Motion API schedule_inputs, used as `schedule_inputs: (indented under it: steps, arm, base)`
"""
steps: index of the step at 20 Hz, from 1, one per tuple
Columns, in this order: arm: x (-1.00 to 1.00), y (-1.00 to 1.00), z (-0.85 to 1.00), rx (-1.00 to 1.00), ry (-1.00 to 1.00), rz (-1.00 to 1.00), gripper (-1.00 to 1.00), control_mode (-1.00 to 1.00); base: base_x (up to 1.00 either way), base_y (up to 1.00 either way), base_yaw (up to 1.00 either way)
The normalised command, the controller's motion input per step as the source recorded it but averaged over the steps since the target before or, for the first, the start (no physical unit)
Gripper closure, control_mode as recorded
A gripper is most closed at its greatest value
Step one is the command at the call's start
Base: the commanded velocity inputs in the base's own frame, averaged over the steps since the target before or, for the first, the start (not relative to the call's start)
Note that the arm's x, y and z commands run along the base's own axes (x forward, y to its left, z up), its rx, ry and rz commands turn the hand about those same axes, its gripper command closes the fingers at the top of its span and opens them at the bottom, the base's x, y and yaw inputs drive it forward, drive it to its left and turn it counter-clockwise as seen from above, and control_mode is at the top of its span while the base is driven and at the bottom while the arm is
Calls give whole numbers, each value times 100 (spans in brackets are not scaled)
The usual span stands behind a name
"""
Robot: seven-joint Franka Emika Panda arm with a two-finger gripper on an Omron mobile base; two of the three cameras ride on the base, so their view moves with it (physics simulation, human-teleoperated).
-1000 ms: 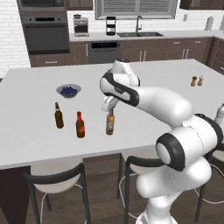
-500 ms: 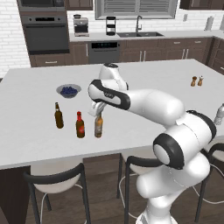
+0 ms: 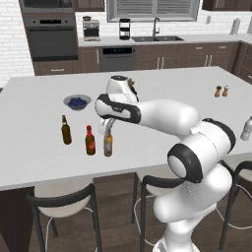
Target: Move the plastic bottles in the middle to the plastics group, and the glass bottles in the middle to the glass group.
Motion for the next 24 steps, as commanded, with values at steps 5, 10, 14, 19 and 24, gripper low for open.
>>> schedule_inputs:
  steps: [5, 10, 14, 19, 24]
  arm:
    - [8, 8, -15, 0, 0, 7, 100, -100]
    - [8, 10, -8, 0, -1, 7, 100, -100]
    - [8, 10, -4, 0, -2, 6, 100, -100]
    - [1, 3, -13, 0, 0, 5, 100, -100]
    - [0, 0, -19, 0, 0, 5, 100, -100]
  base:
    - [0, 0, 0]
    - [0, 0, 0]
    - [0, 0, 0]
    - [0, 0, 0]
    - [0, 0, 0]
